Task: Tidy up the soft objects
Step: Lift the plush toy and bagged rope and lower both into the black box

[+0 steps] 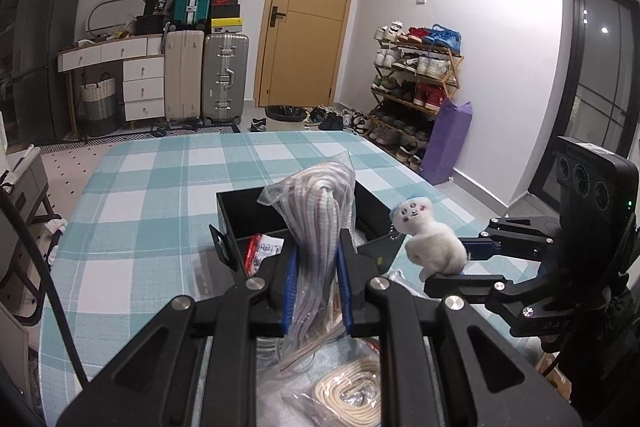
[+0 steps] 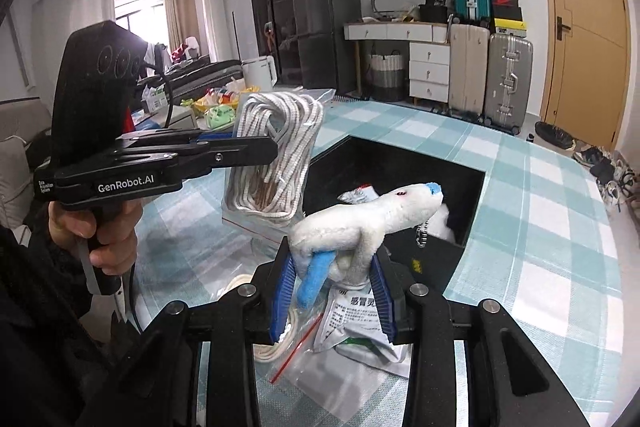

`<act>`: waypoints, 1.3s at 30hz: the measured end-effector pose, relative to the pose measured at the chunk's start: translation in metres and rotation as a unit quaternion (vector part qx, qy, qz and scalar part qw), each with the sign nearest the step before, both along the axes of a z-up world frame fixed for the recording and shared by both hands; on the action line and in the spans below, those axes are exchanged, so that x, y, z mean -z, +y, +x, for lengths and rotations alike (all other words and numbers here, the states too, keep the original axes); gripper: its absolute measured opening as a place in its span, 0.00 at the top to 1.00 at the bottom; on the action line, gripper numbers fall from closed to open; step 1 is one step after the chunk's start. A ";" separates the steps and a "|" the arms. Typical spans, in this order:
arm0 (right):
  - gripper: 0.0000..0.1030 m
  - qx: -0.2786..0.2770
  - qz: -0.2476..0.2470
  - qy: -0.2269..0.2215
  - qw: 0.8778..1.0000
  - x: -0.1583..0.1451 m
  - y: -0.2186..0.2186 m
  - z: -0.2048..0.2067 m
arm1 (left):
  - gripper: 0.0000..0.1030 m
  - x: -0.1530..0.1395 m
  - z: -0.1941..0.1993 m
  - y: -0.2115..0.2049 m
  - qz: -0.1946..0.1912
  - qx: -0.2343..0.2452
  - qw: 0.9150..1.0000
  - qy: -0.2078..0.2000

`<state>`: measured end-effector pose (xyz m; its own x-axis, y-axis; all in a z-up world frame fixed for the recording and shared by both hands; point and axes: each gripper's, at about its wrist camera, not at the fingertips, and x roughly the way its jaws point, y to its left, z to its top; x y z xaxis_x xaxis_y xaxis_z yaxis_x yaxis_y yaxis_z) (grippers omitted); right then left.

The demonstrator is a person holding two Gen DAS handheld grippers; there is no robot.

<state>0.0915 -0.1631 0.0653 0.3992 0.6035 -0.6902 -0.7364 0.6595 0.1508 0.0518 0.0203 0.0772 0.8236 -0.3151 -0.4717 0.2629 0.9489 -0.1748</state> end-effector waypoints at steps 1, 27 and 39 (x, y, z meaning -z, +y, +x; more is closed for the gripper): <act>0.65 0.003 0.005 -0.002 1.000 -0.002 -0.001 0.001 | 0.85 -0.001 0.001 0.001 -0.003 -0.003 1.000 -0.001; 0.66 0.022 0.023 -0.011 0.999 -0.019 0.011 0.048 | 0.85 -0.015 0.060 0.013 -0.019 -0.046 0.999 0.003; 0.65 0.025 -0.003 0.020 0.999 0.006 0.024 0.073 | 0.85 0.010 0.090 0.002 -0.003 -0.050 0.998 0.041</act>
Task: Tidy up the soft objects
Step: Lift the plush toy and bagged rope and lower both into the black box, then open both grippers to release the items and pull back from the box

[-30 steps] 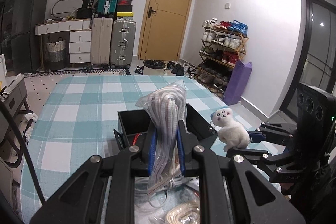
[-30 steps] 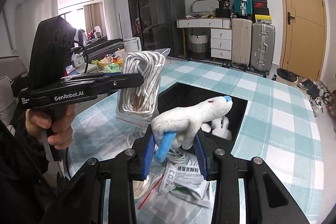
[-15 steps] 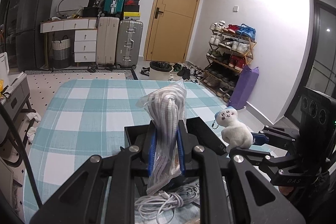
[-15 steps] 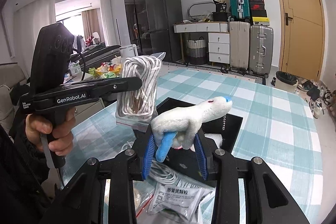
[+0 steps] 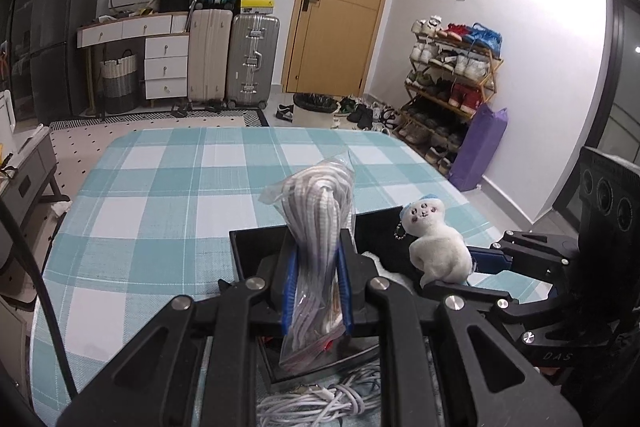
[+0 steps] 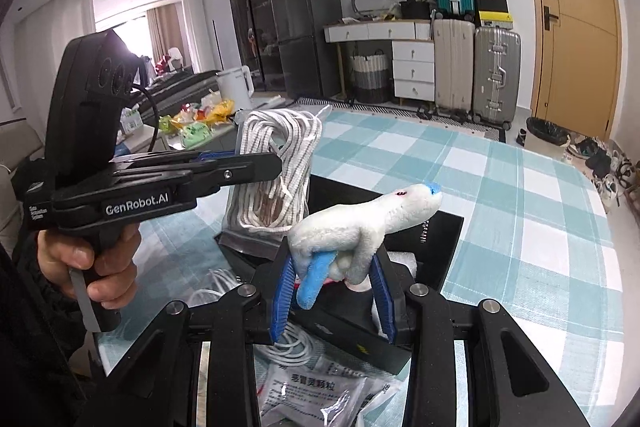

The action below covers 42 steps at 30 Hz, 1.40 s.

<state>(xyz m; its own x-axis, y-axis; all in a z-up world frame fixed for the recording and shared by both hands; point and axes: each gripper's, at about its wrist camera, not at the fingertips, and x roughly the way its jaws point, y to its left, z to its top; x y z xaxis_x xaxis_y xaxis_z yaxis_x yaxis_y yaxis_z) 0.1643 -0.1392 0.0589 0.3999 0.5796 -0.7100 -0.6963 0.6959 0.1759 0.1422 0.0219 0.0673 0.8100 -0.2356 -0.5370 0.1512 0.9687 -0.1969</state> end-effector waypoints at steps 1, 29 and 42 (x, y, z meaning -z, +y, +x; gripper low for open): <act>0.65 0.000 -0.002 0.002 1.000 0.003 0.001 0.002 | 0.85 0.003 0.003 -0.001 0.000 0.001 1.000 0.004; 0.66 0.005 -0.068 0.050 0.996 0.039 0.016 0.025 | 0.85 0.037 0.016 -0.013 0.027 0.031 0.997 0.067; 0.56 0.015 -0.075 0.027 0.997 0.034 0.015 0.017 | 0.77 0.035 0.014 -0.014 0.037 0.036 0.996 0.074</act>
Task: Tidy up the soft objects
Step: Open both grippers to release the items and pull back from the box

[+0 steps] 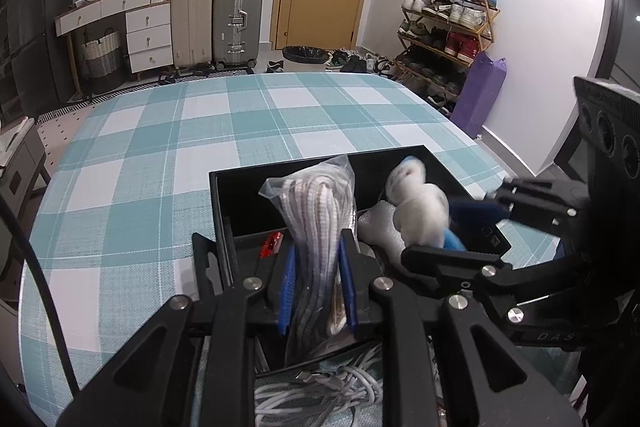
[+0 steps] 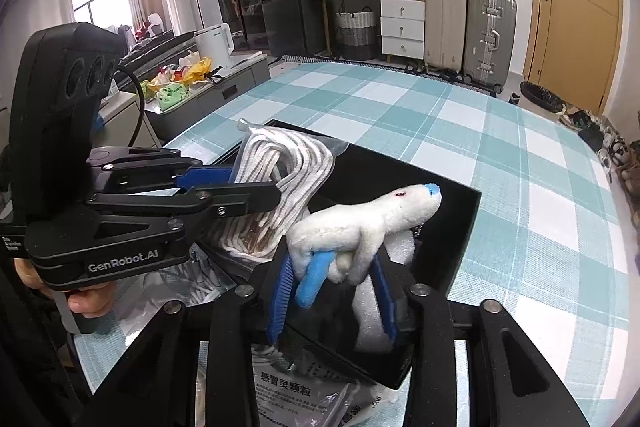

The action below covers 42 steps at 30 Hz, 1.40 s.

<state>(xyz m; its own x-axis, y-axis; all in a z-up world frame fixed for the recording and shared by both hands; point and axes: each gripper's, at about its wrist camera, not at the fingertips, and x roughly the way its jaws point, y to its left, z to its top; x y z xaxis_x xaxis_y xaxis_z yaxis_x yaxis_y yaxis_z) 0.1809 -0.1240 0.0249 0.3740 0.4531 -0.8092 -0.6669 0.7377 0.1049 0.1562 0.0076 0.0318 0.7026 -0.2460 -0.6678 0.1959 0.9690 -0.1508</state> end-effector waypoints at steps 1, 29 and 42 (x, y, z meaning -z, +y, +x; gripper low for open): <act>0.47 0.005 -0.003 -0.010 1.000 -0.002 -0.001 0.000 | 0.72 0.000 -0.001 0.000 0.001 0.000 1.000 0.001; 0.01 0.061 0.019 -0.046 0.997 -0.025 -0.051 -0.057 | 0.00 -0.015 -0.082 0.025 0.023 -0.041 0.997 -0.054; 0.01 0.052 -0.026 -0.018 0.998 -0.003 -0.046 -0.076 | 0.00 -0.005 -0.098 0.016 0.032 -0.040 0.997 -0.056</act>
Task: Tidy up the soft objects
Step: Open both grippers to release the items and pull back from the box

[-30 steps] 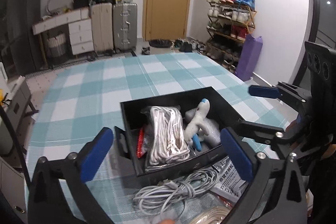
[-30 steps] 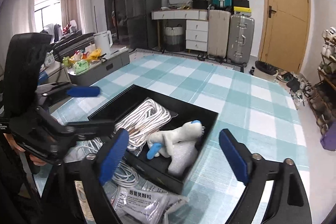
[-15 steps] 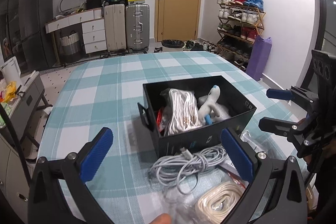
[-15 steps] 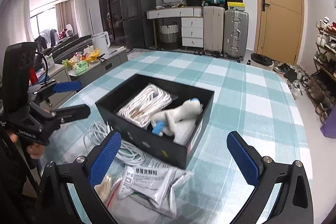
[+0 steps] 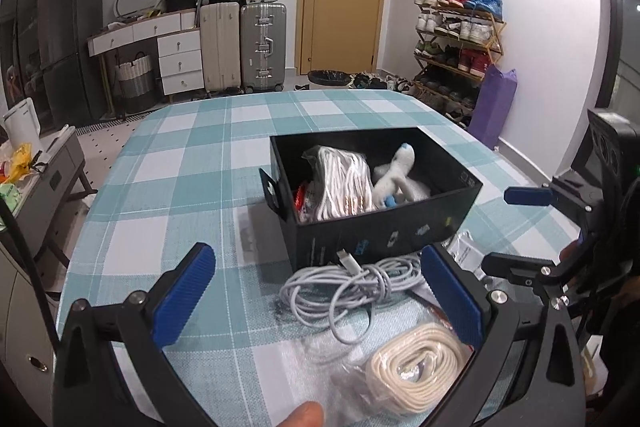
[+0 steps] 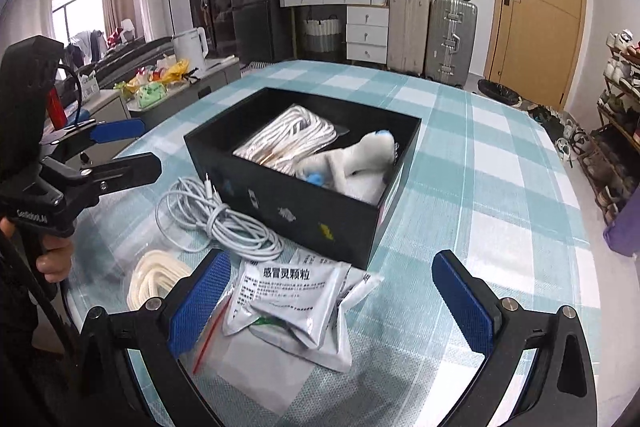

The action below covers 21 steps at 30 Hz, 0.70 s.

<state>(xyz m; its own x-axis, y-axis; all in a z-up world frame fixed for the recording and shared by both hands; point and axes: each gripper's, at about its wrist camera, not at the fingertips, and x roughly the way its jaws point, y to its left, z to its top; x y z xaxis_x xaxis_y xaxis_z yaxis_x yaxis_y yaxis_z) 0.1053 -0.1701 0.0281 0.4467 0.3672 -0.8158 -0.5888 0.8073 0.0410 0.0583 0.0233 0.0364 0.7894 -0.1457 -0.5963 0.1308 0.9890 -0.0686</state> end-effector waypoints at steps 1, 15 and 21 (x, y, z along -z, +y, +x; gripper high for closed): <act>0.01 -0.002 -0.002 0.002 1.000 0.001 0.001 -0.001 | 0.00 0.001 -0.002 -0.001 0.001 0.000 1.000 -0.005; 0.01 -0.025 -0.032 0.019 0.999 0.016 0.017 -0.008 | 0.00 0.006 -0.018 -0.011 0.019 0.036 0.999 0.008; 0.01 -0.033 -0.048 0.025 0.998 0.025 0.023 -0.010 | 0.00 0.011 -0.021 -0.022 0.046 0.052 0.997 0.014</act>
